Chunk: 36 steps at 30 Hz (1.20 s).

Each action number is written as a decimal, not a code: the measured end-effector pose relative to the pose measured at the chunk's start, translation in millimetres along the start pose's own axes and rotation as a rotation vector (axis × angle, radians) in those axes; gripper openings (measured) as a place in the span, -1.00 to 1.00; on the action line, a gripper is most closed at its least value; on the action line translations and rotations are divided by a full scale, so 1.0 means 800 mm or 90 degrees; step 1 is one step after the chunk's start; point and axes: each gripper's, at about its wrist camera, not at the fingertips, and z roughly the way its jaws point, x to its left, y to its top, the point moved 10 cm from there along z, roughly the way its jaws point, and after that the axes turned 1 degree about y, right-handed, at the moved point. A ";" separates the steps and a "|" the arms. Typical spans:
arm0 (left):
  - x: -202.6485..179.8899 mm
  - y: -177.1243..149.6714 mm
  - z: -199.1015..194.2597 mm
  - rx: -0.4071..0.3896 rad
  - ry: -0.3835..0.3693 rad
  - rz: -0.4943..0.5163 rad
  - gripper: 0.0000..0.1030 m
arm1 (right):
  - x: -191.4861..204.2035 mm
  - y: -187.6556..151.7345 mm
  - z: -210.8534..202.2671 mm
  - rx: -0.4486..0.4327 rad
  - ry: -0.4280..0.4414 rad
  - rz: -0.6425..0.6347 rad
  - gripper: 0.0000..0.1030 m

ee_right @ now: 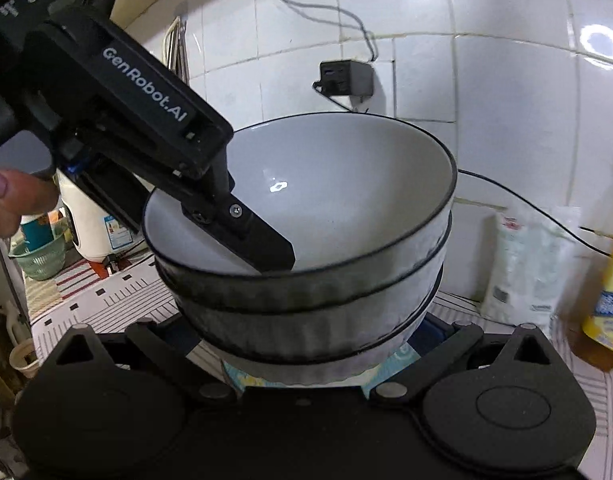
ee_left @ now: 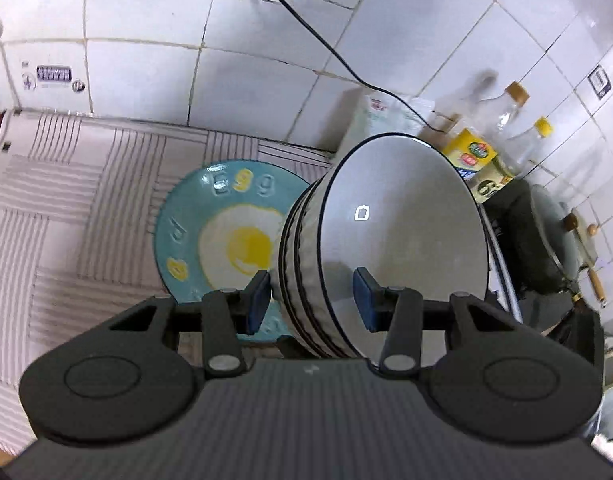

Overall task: Organize plates and bowls
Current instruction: 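Lift the bowl stack with both grippers, lower it onto the egg plate, open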

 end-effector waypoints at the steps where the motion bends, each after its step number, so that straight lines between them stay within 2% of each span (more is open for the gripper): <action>1: 0.005 0.004 0.004 0.004 0.002 0.003 -0.16 | 0.000 0.000 0.007 0.004 -0.001 -0.003 1.00; 7: 0.038 0.020 0.040 0.042 0.015 0.023 -0.16 | 0.001 -0.012 0.054 0.025 -0.009 0.021 1.00; 11: 0.057 0.025 0.064 0.064 0.008 0.044 -0.14 | -0.003 -0.025 0.081 0.039 -0.022 0.046 1.00; 15: 0.061 0.025 0.088 0.072 0.004 0.096 -0.12 | -0.009 -0.040 0.099 0.052 -0.044 0.070 1.00; 21: 0.077 0.016 0.106 0.123 -0.005 0.089 -0.11 | -0.004 -0.057 0.110 0.088 -0.055 0.071 0.99; 33: 0.085 0.016 0.112 0.112 -0.002 0.059 -0.09 | -0.010 -0.056 0.127 0.111 -0.056 0.067 0.99; 36: 0.083 0.016 0.111 0.102 0.003 0.069 -0.10 | -0.009 -0.054 0.126 0.136 -0.063 0.082 0.99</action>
